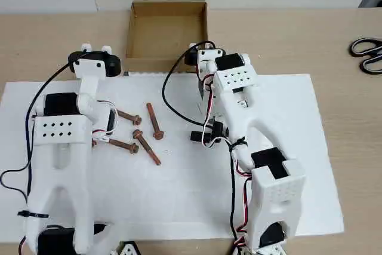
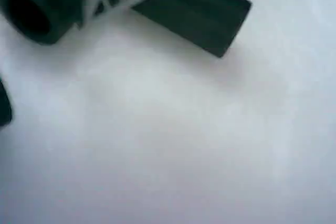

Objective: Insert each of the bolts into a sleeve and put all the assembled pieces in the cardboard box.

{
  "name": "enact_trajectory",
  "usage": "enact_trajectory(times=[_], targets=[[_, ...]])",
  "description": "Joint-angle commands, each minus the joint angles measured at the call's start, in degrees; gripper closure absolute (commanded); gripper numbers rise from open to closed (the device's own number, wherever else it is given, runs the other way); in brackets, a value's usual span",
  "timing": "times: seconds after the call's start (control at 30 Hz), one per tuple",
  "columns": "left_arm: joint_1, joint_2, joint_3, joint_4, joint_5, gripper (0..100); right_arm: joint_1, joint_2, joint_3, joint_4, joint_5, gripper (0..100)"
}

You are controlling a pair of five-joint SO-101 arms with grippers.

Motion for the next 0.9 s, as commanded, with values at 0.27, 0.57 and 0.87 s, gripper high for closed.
enact_trajectory(times=[0.27, 0.57, 0.87], targets=[[0.2, -0.2, -0.1, -0.7, -0.2, 99, 0.0, -3.3, -2.6, -0.7, 0.6, 87.6], [0.2, -0.6, 4.5, -1.1, -0.3, 99, -1.5, -2.9, -2.0, 4.5, 3.9, 87.6], [0.2, -0.6, 4.7, -1.1, -0.3, 99, -3.8, -2.9, 0.7, 3.2, 3.8, 87.6]])
